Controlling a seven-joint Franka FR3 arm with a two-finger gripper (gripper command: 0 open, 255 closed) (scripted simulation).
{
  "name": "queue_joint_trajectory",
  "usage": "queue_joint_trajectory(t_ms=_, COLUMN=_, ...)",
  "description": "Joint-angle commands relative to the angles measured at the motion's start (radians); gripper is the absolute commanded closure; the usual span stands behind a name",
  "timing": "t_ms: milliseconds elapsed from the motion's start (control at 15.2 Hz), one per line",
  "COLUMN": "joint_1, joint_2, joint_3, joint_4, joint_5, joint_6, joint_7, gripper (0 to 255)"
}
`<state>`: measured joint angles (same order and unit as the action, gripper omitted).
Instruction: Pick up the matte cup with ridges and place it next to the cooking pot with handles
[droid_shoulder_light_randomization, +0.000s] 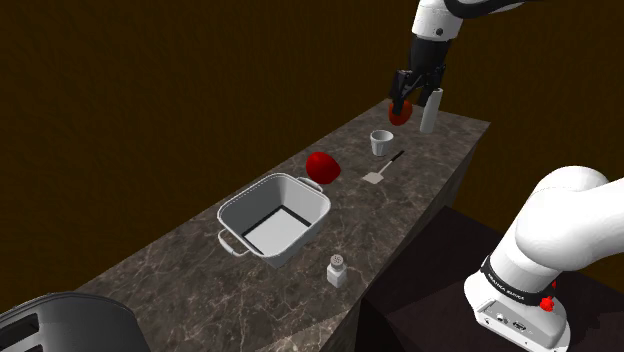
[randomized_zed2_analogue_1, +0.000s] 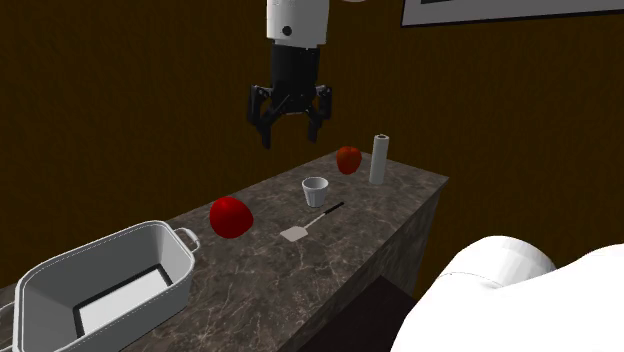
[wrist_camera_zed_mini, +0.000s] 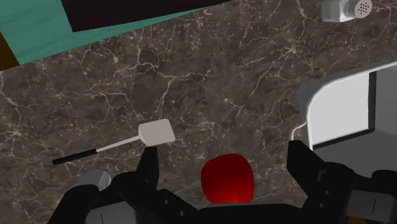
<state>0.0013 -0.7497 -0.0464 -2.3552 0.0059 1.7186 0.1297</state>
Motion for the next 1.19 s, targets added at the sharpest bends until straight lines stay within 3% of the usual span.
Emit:
queue_joint_trajectory(t_ms=0, joint_1=0.0, joint_2=0.0, joint_3=0.0, joint_4=0.0, joint_5=0.0, joint_6=0.0, joint_7=0.0, gripper=0)
queue_joint_trajectory(t_ms=594, joint_1=-0.028, joint_2=0.233, joint_3=-0.174, joint_4=0.035, joint_5=-0.021, joint_6=0.171, joint_7=-0.19, gripper=0)
queue_joint_trajectory(t_ms=1122, joint_1=-0.032, joint_2=0.507, joint_3=-0.316, joint_4=0.155, joint_5=0.045, joint_6=0.282, joint_7=-0.383, gripper=0)
